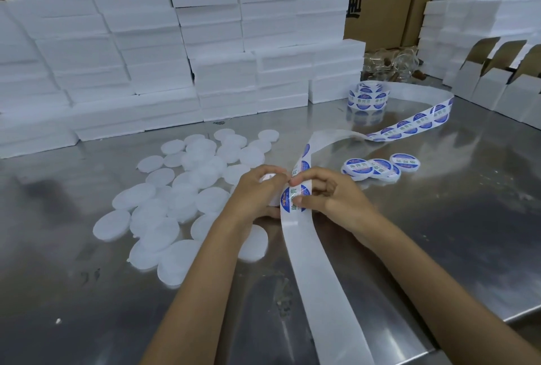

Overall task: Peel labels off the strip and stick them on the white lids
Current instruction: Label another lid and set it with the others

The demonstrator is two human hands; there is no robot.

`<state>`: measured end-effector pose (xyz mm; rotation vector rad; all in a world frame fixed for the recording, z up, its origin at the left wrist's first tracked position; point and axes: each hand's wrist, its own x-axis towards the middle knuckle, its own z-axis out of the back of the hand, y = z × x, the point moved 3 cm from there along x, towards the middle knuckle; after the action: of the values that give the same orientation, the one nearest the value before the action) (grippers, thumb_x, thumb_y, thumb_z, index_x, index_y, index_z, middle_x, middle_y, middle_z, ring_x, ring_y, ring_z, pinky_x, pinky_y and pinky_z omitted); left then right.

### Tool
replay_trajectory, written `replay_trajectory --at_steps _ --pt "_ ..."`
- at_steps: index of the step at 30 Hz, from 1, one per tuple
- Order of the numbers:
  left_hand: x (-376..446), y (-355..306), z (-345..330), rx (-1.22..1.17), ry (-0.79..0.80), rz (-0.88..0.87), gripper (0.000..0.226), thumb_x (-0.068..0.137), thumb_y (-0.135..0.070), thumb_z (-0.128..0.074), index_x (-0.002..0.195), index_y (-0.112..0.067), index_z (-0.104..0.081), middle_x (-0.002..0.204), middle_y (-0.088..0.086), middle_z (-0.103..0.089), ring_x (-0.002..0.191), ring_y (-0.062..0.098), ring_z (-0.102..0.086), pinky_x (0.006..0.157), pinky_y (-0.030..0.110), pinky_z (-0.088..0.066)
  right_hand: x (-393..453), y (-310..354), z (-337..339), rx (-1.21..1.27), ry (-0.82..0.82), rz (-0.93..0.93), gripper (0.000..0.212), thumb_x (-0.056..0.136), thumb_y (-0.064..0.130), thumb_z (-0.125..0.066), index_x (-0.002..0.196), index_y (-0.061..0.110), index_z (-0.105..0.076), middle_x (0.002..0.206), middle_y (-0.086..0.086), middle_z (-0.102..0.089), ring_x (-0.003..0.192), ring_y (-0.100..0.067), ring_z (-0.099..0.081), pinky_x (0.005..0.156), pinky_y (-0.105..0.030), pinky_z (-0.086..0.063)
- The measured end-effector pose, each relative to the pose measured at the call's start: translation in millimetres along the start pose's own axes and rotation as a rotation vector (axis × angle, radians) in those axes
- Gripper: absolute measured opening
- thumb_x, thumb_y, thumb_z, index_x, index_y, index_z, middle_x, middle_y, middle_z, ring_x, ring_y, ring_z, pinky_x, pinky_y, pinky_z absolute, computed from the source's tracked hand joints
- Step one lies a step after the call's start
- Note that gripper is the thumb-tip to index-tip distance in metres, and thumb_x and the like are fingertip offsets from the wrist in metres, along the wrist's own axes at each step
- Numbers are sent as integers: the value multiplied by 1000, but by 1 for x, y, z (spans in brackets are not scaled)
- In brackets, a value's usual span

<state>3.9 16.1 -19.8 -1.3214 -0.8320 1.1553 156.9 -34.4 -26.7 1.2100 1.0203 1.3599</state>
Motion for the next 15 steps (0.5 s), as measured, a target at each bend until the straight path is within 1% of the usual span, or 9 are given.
replay_trajectory --at_steps 2,3,6,8,9,10,12,13,15 --pt "-1 1 2 -80 25 34 16 94 -24 -67 108 -18 -71 105 7 -75 84 21 -76 70 36 -63 -2 1 -4 28 -2 26 27 81 -7 -72 102 10 -67 91 -4 -76 85 -23 -73 73 -27 -59" --pt "-1 2 3 -116 26 37 16 93 -22 -68 108 -16 -72 105 8 -75 87 22 -76 71 36 -63 -3 1 -5 28 -10 34 29 81 -7 -71 103 12 -66 92 -2 -76 84 -23 -74 73 -29 -59" --pt "0 3 5 -190 1 61 18 91 -17 -71 108 -11 -73 102 11 -76 89 25 -76 74 38 -63 -4 1 -7 7 -64 43 37 80 -6 -71 102 23 -64 93 0 -76 81 -33 -72 77 -42 -60" --pt "1 3 5 -203 -13 76 17 89 -15 -73 105 -11 -74 98 11 -77 85 24 -76 69 36 -63 -4 2 -9 -52 -111 76 39 79 -3 -73 98 29 -63 93 6 -75 80 -34 -70 76 -42 -58" --pt "1 3 5 -199 -16 77 15 88 -15 -74 103 -12 -75 95 10 -78 81 23 -77 64 33 -62 -4 2 -10 -100 -138 105 39 78 -1 -74 96 31 -63 94 10 -73 78 -28 -68 73 -38 -58" --pt "1 3 5 -193 -19 76 13 87 -15 -75 100 -13 -75 91 8 -78 78 21 -77 60 31 -60 -5 2 -11 -159 -166 137 39 77 1 -76 94 33 -62 94 13 -70 75 -20 -64 69 -30 -55" --pt "1 2 7 -178 -35 74 9 85 -14 -76 94 -16 -76 81 2 -78 71 18 -76 53 27 -57 -5 2 -12 -302 -217 186 38 75 9 -80 92 38 -62 97 14 -61 69 -9 -53 66 -14 -45" --pt "0 2 8 -170 -42 74 8 84 -14 -77 91 -17 -77 78 2 -78 68 18 -76 51 26 -56 -6 2 -12 -362 -238 205 37 74 13 -82 92 40 -61 98 12 -57 71 -8 -50 68 -12 -43" --pt "0 2 8 -149 -38 75 8 80 -13 -78 86 -18 -79 80 4 -78 67 19 -75 51 26 -56 -7 2 -12 -433 -263 257 37 74 17 -83 92 42 -62 97 10 -50 77 -6 -48 71 -10 -41"
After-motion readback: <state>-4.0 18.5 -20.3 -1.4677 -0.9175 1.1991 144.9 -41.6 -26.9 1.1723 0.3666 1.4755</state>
